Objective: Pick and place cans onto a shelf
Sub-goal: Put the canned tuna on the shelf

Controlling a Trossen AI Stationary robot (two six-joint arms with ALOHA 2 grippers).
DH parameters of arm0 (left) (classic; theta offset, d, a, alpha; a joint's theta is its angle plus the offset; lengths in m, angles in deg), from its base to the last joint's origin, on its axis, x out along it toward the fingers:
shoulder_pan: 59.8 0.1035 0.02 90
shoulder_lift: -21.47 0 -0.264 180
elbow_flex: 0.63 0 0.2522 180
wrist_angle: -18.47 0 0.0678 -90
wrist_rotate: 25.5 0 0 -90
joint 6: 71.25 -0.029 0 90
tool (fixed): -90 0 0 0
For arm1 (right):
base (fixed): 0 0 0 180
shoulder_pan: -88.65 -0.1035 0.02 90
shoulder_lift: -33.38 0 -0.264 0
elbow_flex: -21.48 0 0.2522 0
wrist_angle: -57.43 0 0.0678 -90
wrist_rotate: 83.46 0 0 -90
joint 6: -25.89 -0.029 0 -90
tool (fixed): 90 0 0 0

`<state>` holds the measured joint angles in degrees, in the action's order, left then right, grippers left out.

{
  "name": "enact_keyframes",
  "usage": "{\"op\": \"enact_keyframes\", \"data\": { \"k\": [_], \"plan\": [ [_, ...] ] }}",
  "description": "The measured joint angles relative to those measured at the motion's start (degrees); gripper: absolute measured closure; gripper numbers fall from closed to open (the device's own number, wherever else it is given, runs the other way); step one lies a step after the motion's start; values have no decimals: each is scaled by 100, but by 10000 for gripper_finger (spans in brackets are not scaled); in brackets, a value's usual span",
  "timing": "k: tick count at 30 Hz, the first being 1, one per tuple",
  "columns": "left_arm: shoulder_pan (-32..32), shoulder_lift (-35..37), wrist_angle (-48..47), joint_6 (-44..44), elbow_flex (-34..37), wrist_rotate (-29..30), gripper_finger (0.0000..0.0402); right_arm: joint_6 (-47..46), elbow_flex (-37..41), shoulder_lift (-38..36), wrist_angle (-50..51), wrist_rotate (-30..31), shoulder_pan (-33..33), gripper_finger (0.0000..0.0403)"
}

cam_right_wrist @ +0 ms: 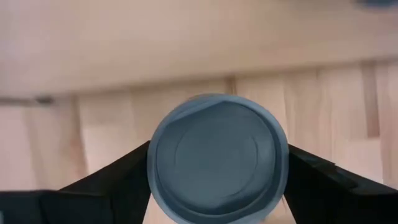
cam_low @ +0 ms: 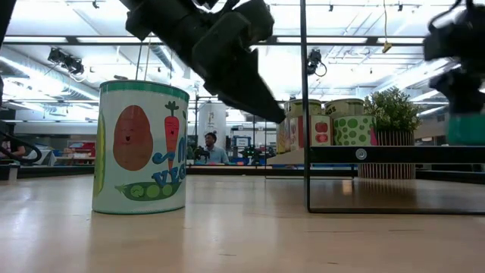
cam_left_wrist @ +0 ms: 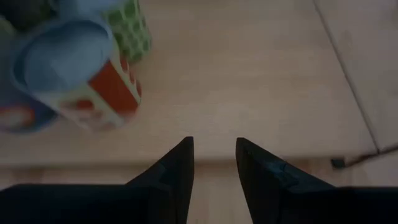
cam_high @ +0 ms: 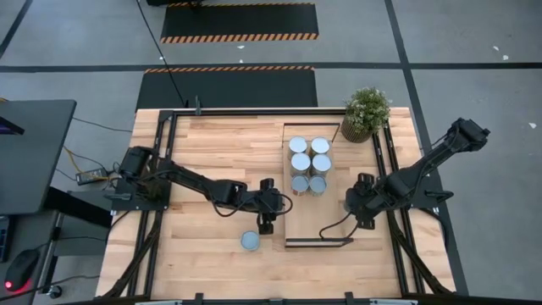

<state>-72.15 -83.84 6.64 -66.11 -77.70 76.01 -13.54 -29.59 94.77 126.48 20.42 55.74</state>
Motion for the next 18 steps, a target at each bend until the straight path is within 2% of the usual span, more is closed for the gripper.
{"op": "enact_keyframes", "data": {
  "k": [9,18],
  "plan": [
    [19,45,5,46,0,-18,276,691,-490,160,-986,-222,461,95],
    [17,45,136,166,0,-22,276,1415,-1174,1394,-1198,-325,843,94]
  ]
}}
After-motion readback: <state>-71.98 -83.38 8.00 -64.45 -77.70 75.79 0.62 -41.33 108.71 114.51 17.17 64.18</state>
